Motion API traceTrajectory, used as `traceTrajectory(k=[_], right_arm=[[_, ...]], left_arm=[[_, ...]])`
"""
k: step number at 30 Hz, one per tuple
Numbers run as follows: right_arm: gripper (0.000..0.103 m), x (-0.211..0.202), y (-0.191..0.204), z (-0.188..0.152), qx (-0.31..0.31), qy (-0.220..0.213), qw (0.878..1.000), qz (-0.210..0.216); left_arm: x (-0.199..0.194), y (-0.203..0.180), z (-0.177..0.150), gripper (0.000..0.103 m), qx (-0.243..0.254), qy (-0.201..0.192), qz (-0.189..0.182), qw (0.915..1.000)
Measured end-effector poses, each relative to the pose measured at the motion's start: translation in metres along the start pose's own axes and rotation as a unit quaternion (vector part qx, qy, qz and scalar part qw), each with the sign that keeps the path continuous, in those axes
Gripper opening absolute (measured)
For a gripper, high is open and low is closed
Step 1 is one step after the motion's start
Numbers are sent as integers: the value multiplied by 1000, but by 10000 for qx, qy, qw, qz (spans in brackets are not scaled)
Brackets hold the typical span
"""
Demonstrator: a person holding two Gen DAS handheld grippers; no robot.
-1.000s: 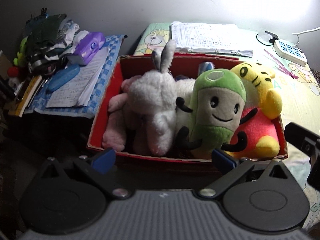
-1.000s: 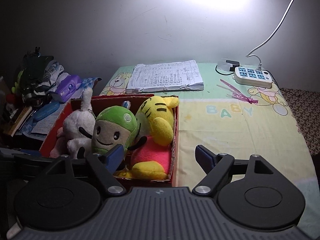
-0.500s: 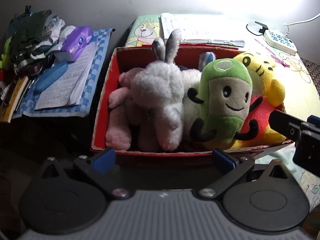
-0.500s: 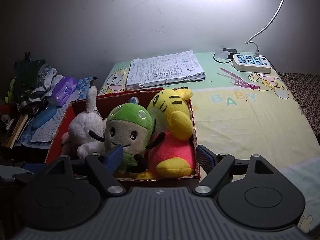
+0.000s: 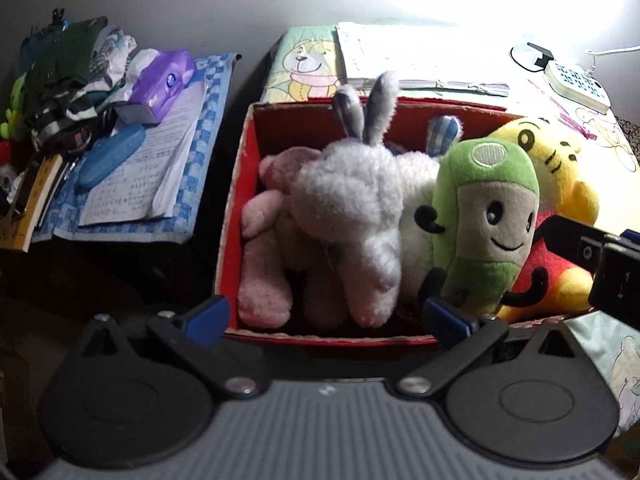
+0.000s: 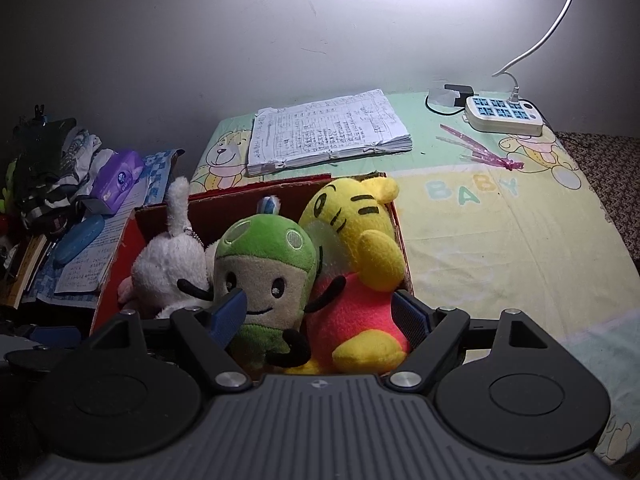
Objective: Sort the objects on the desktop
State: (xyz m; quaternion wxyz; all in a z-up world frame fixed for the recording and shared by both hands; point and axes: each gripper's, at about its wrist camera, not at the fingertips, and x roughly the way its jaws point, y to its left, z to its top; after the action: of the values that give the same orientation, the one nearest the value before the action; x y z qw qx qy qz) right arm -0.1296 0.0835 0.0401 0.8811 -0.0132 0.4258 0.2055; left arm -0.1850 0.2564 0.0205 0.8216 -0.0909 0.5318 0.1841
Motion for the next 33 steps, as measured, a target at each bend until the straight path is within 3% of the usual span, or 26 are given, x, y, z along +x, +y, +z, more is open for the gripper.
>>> traceTrajectory(k=[21,33], right_arm=[[82,16,-17,-4,177,164,9997,-50],[82,19,-12,-9,112,223,9997,16]], left_arm=[[10,-22,-1,102,79,-289,136,9995],[14,-21,-2,102,122,-116,20,9999]])
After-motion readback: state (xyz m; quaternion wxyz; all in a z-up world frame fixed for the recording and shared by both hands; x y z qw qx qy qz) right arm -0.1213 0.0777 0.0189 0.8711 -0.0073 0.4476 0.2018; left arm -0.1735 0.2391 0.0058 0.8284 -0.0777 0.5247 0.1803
